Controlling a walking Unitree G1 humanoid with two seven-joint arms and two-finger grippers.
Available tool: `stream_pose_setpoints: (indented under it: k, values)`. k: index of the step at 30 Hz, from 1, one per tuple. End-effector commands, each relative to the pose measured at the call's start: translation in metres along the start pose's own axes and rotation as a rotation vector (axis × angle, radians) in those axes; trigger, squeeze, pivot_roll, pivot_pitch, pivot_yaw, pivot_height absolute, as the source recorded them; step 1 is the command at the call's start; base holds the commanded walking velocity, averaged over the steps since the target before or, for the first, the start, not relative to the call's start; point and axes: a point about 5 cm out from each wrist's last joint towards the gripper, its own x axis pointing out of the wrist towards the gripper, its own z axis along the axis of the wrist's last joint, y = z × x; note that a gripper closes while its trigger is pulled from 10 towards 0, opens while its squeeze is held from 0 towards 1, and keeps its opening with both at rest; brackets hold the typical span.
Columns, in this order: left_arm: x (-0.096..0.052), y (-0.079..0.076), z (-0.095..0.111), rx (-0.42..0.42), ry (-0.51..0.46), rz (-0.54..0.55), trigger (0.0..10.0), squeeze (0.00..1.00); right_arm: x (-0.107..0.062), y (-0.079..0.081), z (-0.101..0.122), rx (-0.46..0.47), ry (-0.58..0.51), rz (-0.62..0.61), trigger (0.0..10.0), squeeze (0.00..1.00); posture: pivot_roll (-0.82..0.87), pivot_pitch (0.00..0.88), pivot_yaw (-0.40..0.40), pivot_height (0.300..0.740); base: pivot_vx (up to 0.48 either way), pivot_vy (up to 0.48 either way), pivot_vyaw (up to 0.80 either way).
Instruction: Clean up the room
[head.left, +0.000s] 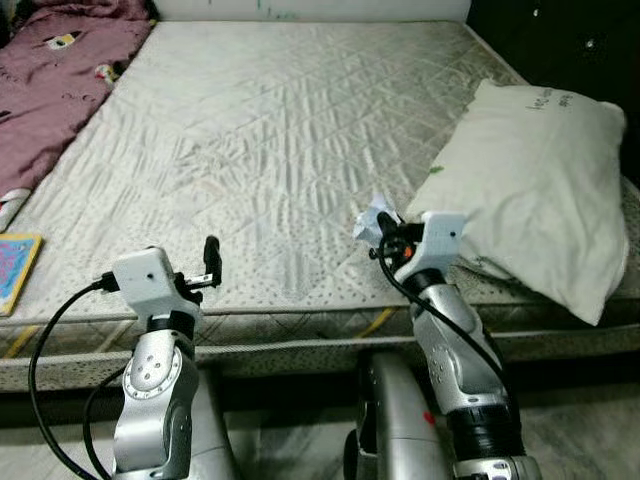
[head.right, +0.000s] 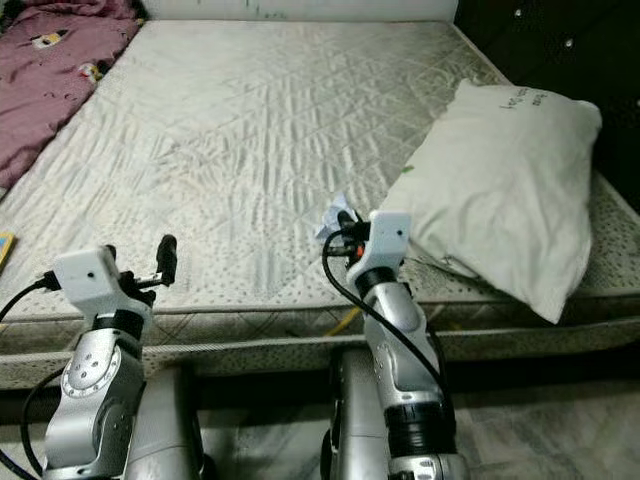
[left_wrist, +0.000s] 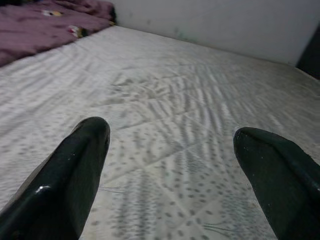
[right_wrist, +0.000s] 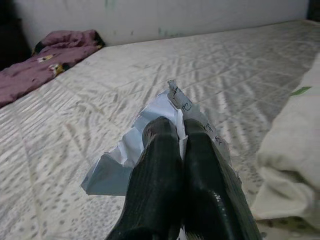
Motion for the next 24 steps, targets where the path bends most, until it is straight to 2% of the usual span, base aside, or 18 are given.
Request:
stream_pose_setpoints:
  k: [1,10,17,24]
  values:
    - [0.0001,-0.0014,-0.0012,-0.010,-0.001,-0.007,10.0,0.00,0.0028,0.0016,0.0085,0.004,-0.020,0.008,10.0,0.00,-0.05,0.012,-0.034,0.551,0.000,0.000,0.00]
    - [0.0007,-0.0022,-0.0024,-0.010,-0.003,0.004,10.0,0.00,0.0040,-0.0008,0.0093,0.008,-0.012,-0.001,10.0,0.00,-0.05,0.012,-0.036,0.600,0.000,0.000,0.00]
    - [0.0015,0.0004,-0.0036,0.022,0.015,0.031,10.0,0.00,0.0054,-0.0014,0.0096,0.008,-0.013,-0.005,10.0,0.00,-0.05,0.011,-0.034,0.639,0.000,0.000,0.00]
    - [0.0027,-0.0022,-0.0077,-0.014,0.046,0.042,10.0,0.00,0.0058,-0.0031,0.0092,0.004,-0.012,-0.014,10.0,0.00,-0.05,0.007,-0.029,0.675,0.000,0.000,0.00]
